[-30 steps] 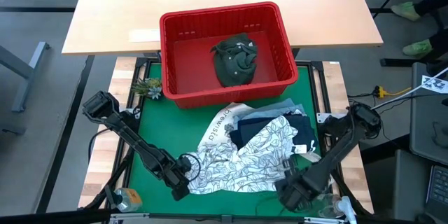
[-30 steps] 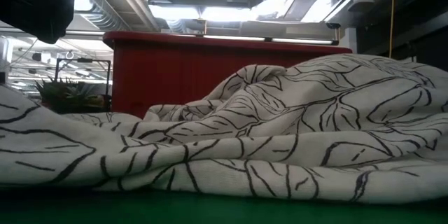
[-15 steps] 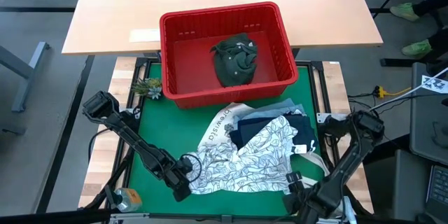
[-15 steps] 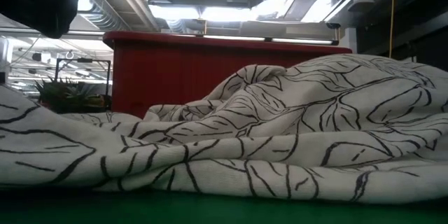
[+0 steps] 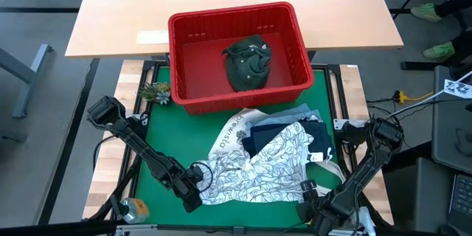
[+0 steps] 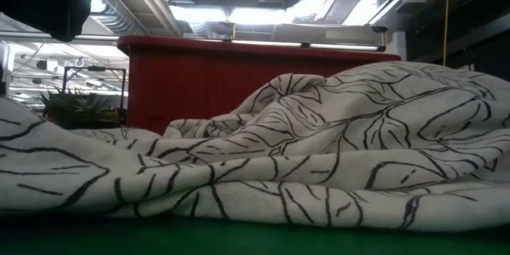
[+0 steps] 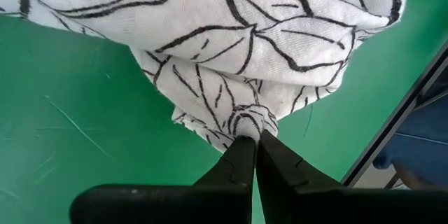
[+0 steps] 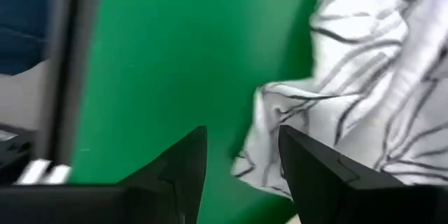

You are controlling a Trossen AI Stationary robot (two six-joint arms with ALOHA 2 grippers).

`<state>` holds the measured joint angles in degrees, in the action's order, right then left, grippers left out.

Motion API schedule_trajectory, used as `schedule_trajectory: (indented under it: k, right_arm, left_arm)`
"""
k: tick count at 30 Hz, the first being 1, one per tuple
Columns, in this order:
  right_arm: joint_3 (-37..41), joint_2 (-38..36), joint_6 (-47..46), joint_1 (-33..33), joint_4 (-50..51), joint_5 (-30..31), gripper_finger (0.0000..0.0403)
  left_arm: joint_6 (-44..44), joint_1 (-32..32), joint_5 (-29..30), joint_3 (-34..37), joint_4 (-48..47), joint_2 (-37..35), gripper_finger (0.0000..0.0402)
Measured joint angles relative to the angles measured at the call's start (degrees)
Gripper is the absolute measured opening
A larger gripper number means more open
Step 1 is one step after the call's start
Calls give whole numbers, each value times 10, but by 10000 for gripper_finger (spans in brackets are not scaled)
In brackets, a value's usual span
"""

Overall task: Fold laundry
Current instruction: Fold the patterned white shirt

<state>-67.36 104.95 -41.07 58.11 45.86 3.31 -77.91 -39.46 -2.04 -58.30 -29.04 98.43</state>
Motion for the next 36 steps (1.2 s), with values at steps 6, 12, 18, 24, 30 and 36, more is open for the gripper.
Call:
schedule_trajectory:
  k: [6,12,18,24,30,36]
  right_arm:
    - [28,0,-26,-1,-2,16,176]
    - [34,-1,-37,-1,-15,16,121]
    - [26,-1,-36,-1,9,26,11]
    - [-63,-3,-36,0,149,50,30]
    - [-178,-5,-36,0,314,136,5]
    - [-259,-27,-76,0,445,234,13]
  left_arm:
    - [0,0,0,0,0,0,2]
    - [-16,0,-10,0,0,0,1]
    - [-30,0,-16,0,1,-26,1]
    - [-30,-1,33,0,-1,-105,0]
    - [-30,-1,107,0,-21,-193,0]
    - [-26,-1,201,0,-53,-276,0]
